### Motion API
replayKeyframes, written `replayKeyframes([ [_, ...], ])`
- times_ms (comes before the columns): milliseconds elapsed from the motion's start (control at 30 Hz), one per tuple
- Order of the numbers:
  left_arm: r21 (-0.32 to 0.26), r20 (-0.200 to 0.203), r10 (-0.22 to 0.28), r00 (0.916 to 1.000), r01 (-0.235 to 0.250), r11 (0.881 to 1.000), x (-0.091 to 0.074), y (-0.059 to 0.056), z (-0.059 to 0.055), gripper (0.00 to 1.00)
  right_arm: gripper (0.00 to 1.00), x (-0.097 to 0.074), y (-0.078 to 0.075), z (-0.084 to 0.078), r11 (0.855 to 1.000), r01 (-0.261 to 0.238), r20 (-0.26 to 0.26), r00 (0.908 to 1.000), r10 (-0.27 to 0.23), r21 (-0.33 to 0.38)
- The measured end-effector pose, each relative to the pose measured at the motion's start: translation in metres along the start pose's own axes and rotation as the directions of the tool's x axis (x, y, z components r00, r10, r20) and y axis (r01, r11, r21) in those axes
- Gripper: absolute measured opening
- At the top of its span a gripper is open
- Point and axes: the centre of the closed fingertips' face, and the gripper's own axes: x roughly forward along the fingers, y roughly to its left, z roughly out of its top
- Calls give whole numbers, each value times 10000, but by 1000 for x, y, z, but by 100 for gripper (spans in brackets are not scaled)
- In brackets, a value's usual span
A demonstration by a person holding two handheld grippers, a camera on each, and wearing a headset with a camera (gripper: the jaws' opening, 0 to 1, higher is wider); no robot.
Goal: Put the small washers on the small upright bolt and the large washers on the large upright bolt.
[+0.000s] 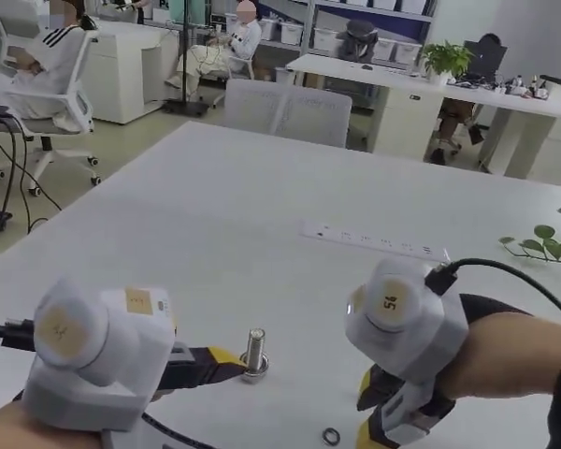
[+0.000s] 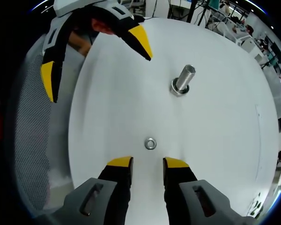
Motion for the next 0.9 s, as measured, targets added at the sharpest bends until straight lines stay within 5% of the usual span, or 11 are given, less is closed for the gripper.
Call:
replayKeyframes([
  [900, 32, -264, 172, 9995, -172, 9998, 0, 3, -7, 76, 26, 30, -4, 11, 9970, -453, -365, 9984, 431, -624],
])
